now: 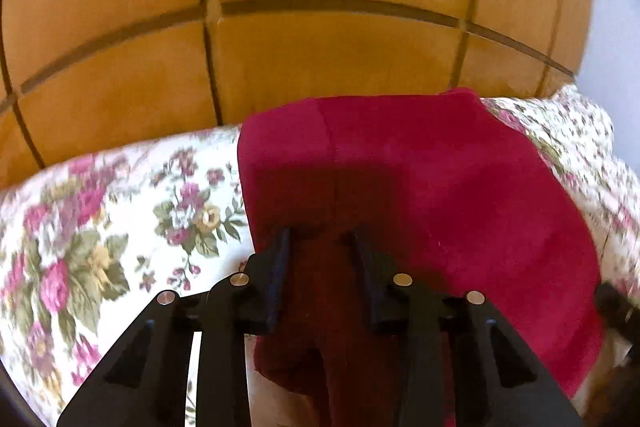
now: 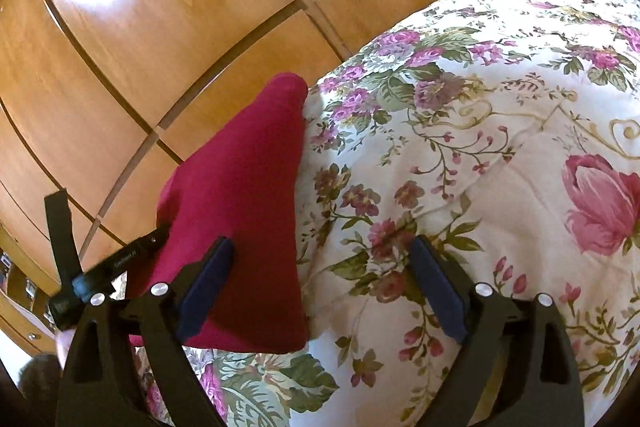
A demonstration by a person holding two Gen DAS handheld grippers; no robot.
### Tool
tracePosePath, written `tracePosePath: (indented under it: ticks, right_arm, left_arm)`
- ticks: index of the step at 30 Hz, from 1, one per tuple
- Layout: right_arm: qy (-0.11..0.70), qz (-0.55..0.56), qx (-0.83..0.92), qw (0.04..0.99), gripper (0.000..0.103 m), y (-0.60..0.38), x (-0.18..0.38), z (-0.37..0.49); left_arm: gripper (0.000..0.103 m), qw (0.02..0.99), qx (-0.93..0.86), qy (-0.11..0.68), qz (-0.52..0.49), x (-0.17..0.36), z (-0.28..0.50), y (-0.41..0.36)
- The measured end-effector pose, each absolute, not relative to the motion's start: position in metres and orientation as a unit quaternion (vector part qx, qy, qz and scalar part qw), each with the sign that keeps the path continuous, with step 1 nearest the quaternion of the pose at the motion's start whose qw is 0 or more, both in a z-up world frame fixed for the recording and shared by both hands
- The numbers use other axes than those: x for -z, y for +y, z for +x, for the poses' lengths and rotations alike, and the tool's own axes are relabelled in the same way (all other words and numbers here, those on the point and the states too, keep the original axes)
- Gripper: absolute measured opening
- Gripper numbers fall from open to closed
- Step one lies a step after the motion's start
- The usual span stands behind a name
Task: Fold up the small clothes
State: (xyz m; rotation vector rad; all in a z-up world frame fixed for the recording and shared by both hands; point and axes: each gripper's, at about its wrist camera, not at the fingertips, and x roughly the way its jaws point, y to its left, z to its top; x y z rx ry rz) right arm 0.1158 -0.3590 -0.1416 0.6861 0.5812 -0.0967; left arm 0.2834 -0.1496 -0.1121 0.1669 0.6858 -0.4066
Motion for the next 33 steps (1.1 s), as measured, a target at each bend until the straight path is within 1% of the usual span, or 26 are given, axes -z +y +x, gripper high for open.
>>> tracePosePath:
  ticks: [2, 4, 5, 6, 7, 8, 10, 13, 15, 18, 22, 26, 33]
  right_arm:
    - [0.288, 0.327, 0.050, 0.899, 0.091, -0.358, 0.142, 0.118]
    - [0.298, 0.320, 0.053, 0.898, 0.092, -0.356, 0.140, 0.120]
    - [0.303, 0.313, 0.056, 0.898, 0.094, -0.354, 0.138, 0.121]
    - [0.308, 0.308, 0.057, 0.899, 0.096, -0.351, 0.136, 0.121]
    - [0.314, 0.296, 0.055, 0.900, 0.097, -0.347, 0.133, 0.120]
    - [0.317, 0.289, 0.054, 0.902, 0.097, -0.344, 0.131, 0.119]
    - [0.322, 0.272, 0.054, 0.905, 0.098, -0.336, 0.125, 0.113]
    - [0.327, 0.249, 0.058, 0.910, 0.100, -0.325, 0.116, 0.105]
    - [0.330, 0.232, 0.063, 0.913, 0.101, -0.317, 0.109, 0.099]
    - [0.338, 0.206, 0.076, 0.915, 0.101, -0.306, 0.099, 0.091]
    - [0.347, 0.182, 0.087, 0.916, 0.101, -0.297, 0.089, 0.082]
    - [0.344, 0.180, 0.087, 0.917, 0.101, -0.291, 0.079, 0.070]
    - [0.350, 0.155, 0.090, 0.919, 0.101, -0.280, 0.073, 0.058]
  left_arm:
    - [0.031, 0.920, 0.197, 0.323, 0.101, 0.109, 0.275, -0.152]
    - [0.032, 0.921, 0.202, 0.323, 0.080, 0.102, 0.268, -0.148]
    - [0.041, 0.921, 0.202, 0.327, 0.065, 0.098, 0.264, -0.143]
    - [0.063, 0.920, 0.204, 0.332, 0.052, 0.095, 0.259, -0.140]
    - [0.076, 0.918, 0.206, 0.336, 0.034, 0.092, 0.251, -0.134]
    - [0.085, 0.919, 0.209, 0.334, 0.017, 0.090, 0.242, -0.128]
    - [0.085, 0.919, 0.215, 0.331, -0.006, 0.088, 0.222, -0.119]
    - [0.085, 0.913, 0.213, 0.348, -0.021, 0.092, 0.201, -0.109]
    - [0.094, 0.917, 0.196, 0.347, -0.021, 0.093, 0.185, -0.103]
    - [0.100, 0.928, 0.168, 0.331, -0.010, 0.089, 0.164, -0.096]
    - [0.100, 0.937, 0.139, 0.321, -0.010, 0.083, 0.145, -0.088]
    - [0.100, 0.941, 0.107, 0.322, 0.012, 0.077, 0.131, -0.087]
    - [0.100, 0.947, 0.067, 0.313, 0.022, 0.071, 0.112, -0.083]
